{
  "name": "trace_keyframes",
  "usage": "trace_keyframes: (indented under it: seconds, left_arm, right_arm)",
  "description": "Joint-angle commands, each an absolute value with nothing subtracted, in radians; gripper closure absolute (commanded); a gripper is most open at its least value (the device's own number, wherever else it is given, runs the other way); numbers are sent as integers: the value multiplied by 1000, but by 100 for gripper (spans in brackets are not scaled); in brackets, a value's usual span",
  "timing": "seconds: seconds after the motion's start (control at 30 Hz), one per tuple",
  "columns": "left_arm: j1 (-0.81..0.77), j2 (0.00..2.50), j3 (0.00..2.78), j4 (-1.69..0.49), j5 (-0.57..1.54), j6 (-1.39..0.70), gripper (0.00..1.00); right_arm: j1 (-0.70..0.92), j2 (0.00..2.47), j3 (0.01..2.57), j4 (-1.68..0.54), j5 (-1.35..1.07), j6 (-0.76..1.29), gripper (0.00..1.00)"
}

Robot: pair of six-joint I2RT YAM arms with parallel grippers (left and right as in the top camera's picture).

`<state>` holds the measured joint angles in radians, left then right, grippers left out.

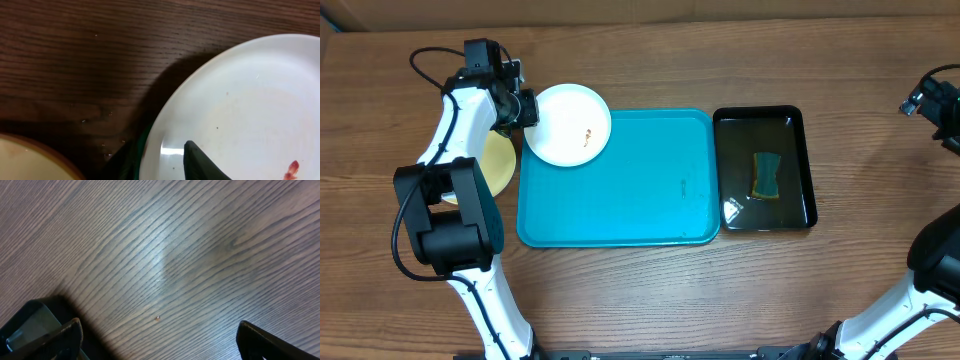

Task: Clean dirty plates on tray and stack at the side
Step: 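Close the left gripper on the white plate's left rim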

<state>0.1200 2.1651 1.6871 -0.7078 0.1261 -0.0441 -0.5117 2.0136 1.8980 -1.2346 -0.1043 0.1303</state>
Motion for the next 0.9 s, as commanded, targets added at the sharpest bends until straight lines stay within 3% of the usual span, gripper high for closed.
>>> trace_keyframes:
  seconds: [0.0, 0.07, 0.37, 0.5, 0.87]
  left_arm:
    - [124, 2188, 1664, -700, 119, -22, 70]
    - [124, 2188, 1664, -699, 119, -22, 73]
    - [124, 2188, 1658, -704, 119, -22, 72]
    - [124, 2188, 1658, -702, 90, -22, 78]
    - [123, 2188, 1657, -706, 71, -22, 76]
  right_arm:
    - [-512, 2004, 1912, -1232, -105, 128, 0]
    - [-512, 2004, 1913, -1232, -105, 128, 0]
    - [-512, 2004, 1913, -1232, -105, 128, 0]
    - [-512, 2004, 1912, -1232, -105, 128, 0]
    - [-512, 2004, 1913, -1232, -105, 128, 0]
